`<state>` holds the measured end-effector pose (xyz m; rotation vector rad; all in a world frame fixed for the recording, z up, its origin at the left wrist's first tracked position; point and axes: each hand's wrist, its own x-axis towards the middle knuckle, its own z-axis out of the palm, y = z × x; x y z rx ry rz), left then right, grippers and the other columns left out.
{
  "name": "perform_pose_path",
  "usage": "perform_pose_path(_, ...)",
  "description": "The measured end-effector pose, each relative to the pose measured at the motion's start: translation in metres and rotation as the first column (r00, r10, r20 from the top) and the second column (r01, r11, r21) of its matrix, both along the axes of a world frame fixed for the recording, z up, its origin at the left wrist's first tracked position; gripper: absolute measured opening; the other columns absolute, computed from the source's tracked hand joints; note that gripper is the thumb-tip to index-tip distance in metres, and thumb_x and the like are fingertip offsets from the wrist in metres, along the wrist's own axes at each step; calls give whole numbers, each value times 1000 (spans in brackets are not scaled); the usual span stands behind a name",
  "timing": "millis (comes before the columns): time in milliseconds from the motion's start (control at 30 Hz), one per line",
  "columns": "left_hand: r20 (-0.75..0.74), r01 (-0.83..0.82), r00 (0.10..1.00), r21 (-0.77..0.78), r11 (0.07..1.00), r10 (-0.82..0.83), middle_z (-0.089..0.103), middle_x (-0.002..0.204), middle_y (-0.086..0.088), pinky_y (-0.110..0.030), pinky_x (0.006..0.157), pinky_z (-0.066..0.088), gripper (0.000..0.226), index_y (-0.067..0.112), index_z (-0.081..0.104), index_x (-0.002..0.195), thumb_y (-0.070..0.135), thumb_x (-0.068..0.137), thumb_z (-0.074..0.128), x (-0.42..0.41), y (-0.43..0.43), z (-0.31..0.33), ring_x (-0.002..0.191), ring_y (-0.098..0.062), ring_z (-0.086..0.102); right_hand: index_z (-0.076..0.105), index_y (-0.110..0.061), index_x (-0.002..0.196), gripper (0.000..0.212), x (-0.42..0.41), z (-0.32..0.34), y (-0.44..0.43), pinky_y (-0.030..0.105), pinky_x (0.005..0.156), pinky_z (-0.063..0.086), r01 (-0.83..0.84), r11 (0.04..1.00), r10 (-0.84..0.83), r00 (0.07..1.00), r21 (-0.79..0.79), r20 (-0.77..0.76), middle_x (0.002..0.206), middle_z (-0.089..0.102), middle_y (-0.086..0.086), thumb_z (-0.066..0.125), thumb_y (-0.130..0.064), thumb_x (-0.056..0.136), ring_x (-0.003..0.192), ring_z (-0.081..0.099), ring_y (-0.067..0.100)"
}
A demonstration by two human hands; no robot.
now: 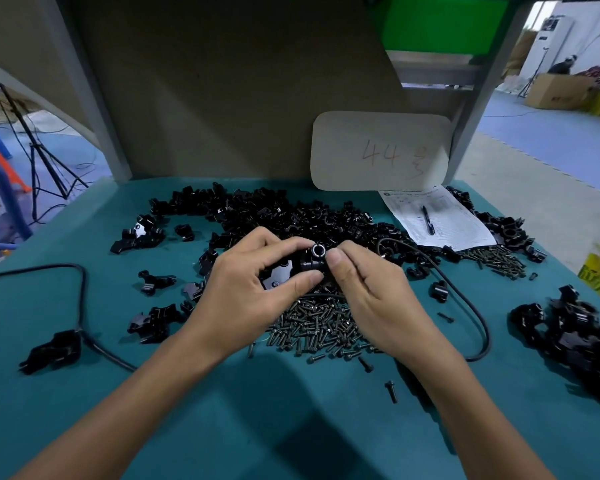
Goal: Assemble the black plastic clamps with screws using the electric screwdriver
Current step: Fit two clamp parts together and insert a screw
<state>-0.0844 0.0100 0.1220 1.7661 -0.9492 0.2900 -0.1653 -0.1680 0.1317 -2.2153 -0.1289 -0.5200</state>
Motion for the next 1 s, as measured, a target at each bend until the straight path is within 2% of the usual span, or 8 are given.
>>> perform_pose_path(133, -38, 21, 999, 13, 1000, -20, 58, 93, 9, -21, 71, 48, 38, 32, 72, 122, 42, 85, 76, -1, 1, -1, 82, -17, 61, 48, -21, 77, 36, 0, 4, -9, 20, 56, 33, -124, 990, 131, 983, 61, -131, 65, 44, -13, 43, -37, 109, 60, 40, 2)
perform_pose_path(267, -58, 21, 998, -1, 1000, -21, 58, 92, 8, -20, 70, 47, 38, 33, 72, 120, 43, 84, 76, -1, -2, -1, 80, -16, 61, 51, -24, 84, 41, -2, 6, -7, 35, 56, 36, -133, 987, 143, 981, 86, -128, 67, 43, -6, 37, -57, 102, 61, 40, 9)
perform_pose_path(367, -73, 25, 997, -14, 1000, -26, 57, 92, 6, -21, 68, 48, 37, 32, 73, 120, 39, 85, 78, -3, -3, -1, 78, -16, 60, 49, -26, 87, 35, -3, 6, -6, 50, 59, 39, -141, 978, 166, 973, 156, -158, 69, 44, 3, 37, -56, 99, 63, 43, 20)
perform_pose_path(533, -69, 27, 997, -7, 1000, -27, 58, 92, 7, -19, 70, 47, 37, 27, 73, 120, 37, 85, 77, -5, -2, 1, 80, -14, 61, 49, -26, 88, 36, -3, 3, -8, 41, 55, 38, -170, 974, 192, 971, 151, -141, 68, 44, -6, 37, -55, 104, 61, 43, 11)
perform_pose_path(633, -104, 57, 993, -5, 998, -57, 60, 97, 9, -22, 72, 52, 36, 31, 71, 121, 38, 86, 75, -6, -1, 3, 85, -14, 64, 50, -25, 94, 32, -2, 2, -10, 46, 55, 40, -195, 968, 215, 969, 157, -122, 69, 46, -5, 37, -52, 107, 61, 44, 19)
perform_pose_path(767, -55, 23, 998, 165, 986, -14, 51, 98, 16, -16, 73, 48, 42, 40, 61, 130, 54, 90, 63, 0, 1, 5, 89, -10, 59, 50, -31, 93, 30, 1, -2, -9, 25, 51, 33, -174, 982, 179, 980, 73, -82, 64, 43, -6, 37, -56, 103, 56, 39, 6)
perform_pose_path(867, -59, 36, 998, 212, 977, -24, 47, 102, 18, -14, 75, 46, 42, 46, 55, 130, 61, 91, 55, 3, -1, 1, 92, -9, 57, 53, -36, 99, 32, 0, -4, -15, 20, 50, 34, -159, 985, 165, 982, 67, -91, 65, 48, -8, 37, -63, 101, 56, 41, 3)
perform_pose_path(1000, -120, -26, 991, 266, 964, 60, 52, 114, 25, -13, 79, 43, 49, 39, 51, 133, 69, 95, 43, 12, 3, -23, 105, 7, 53, 53, -49, 108, 43, -4, -23, -50, 26, 58, 50, 139, 990, -143, 980, -38, -141, 87, 65, -13, 31, -81, 91, 74, 62, 8)
